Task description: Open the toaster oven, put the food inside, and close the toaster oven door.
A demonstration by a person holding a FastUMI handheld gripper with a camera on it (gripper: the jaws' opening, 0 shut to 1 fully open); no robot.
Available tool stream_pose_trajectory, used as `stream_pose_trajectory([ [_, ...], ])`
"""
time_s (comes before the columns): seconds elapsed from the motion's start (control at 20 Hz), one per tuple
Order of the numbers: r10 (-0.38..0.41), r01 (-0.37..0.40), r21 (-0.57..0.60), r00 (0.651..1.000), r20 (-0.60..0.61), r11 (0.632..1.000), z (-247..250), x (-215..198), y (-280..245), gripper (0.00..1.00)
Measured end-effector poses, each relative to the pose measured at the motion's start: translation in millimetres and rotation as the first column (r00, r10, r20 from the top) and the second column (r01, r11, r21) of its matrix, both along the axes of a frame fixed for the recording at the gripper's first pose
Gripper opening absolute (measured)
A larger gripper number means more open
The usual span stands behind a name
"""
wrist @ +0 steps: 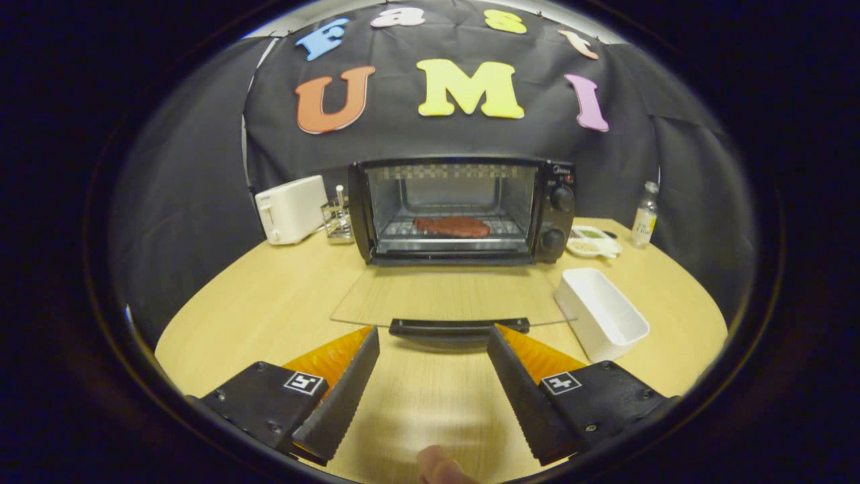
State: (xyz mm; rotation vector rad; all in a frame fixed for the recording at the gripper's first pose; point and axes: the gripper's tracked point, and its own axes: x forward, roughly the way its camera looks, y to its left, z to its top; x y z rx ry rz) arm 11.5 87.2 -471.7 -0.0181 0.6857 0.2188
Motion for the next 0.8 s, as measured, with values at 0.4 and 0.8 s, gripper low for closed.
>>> stream_pose_trajectory([
  [0.4, -0.021, 0.017, -0.027, 0.987, -0.156, 0.999, -41.2, 1.0, -1.2, 1.0],
  [0.8, -0.039, 0.032, -0.056, 0.991, -0.126, 0.998, -47.4, 19.3, -4.8, 1.0],
])
